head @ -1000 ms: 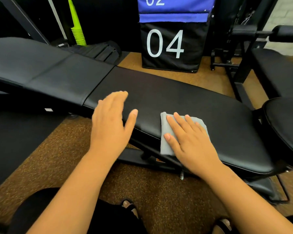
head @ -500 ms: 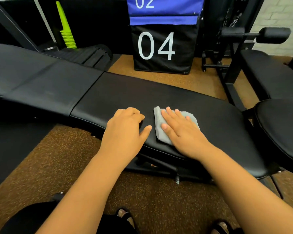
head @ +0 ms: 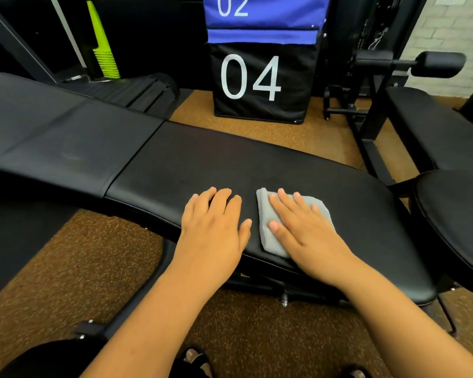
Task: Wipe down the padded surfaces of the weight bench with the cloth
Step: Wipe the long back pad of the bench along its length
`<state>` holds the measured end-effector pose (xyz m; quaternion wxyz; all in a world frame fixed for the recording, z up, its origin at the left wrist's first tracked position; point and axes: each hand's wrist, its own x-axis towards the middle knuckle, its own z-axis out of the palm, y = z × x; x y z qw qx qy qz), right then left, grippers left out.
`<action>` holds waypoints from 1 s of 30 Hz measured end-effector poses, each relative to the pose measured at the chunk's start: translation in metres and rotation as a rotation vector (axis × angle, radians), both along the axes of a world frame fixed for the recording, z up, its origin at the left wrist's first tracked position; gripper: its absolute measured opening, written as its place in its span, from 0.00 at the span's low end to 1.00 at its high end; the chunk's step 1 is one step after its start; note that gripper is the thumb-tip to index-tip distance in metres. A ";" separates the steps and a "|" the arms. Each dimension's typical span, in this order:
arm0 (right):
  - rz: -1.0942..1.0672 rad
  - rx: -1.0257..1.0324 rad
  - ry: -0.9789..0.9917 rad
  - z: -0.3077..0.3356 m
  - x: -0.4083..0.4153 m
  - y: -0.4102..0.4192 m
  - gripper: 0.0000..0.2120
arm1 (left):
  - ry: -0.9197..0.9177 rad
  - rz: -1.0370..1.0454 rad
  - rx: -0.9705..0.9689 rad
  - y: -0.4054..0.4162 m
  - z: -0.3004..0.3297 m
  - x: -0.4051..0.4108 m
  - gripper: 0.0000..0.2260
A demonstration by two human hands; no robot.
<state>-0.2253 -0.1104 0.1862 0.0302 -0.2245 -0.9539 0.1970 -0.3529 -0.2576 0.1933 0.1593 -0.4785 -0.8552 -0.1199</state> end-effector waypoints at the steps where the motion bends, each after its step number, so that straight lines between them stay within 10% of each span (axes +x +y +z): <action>1: -0.015 -0.003 0.000 0.001 -0.009 0.009 0.29 | -0.001 -0.003 -0.001 0.001 0.000 0.000 0.22; 15: 0.007 -0.185 0.135 0.014 -0.029 0.052 0.28 | 0.055 0.008 0.016 0.002 -0.005 -0.001 0.21; 21: 0.359 0.045 0.182 0.003 -0.038 0.059 0.23 | 0.067 0.022 0.015 0.003 -0.006 -0.002 0.22; 30: -0.188 -0.017 0.162 0.001 -0.078 0.074 0.34 | 0.054 0.038 0.003 0.003 -0.006 0.000 0.22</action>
